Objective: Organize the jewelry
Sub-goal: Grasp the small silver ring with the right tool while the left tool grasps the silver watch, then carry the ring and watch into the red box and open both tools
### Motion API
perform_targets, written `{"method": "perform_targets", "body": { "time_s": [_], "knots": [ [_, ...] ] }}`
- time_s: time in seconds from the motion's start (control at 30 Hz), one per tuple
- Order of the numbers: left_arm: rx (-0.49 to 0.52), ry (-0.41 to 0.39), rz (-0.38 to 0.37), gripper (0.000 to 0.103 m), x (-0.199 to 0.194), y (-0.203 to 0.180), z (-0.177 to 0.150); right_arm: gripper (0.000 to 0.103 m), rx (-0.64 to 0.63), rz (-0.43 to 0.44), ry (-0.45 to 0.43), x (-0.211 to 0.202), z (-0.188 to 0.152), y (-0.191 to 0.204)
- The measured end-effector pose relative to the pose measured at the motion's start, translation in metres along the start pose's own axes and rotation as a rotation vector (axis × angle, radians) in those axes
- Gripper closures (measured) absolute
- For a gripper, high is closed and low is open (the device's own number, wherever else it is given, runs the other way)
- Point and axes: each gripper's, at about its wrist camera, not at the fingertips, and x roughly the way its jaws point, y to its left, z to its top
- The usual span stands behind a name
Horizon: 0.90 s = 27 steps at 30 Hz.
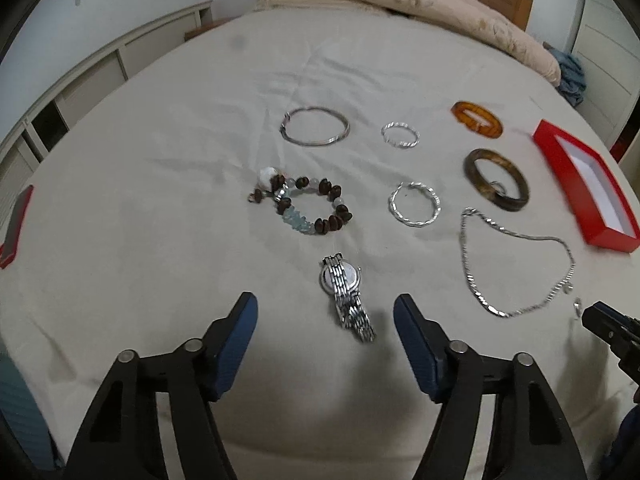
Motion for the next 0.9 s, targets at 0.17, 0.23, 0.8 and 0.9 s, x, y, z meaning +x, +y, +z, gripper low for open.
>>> {"method": "perform_targets", "body": {
  "time_s": [0.17,0.23,0.8,0.9],
  "knots": [
    [0.014,0.026,-0.013,0.049,0.018,-0.005,0.001,0.08,-0.009,-0.015,0.032,0.019,0.001,-0.005],
    [0.021,0.026,-0.013,0.052,0.021,-0.006,0.001,0.085,-0.021,-0.017,0.031,0.021,0.001,-0.003],
    [0.062,0.012,-0.023,0.08,0.0,-0.016,0.005,0.086,-0.056,0.035,-0.004,-0.002,-0.006,0.003],
    [0.083,-0.003,-0.041,0.08,-0.014,-0.026,0.008,0.086,-0.05,0.039,-0.033,-0.017,-0.005,0.003]
  ]
}}
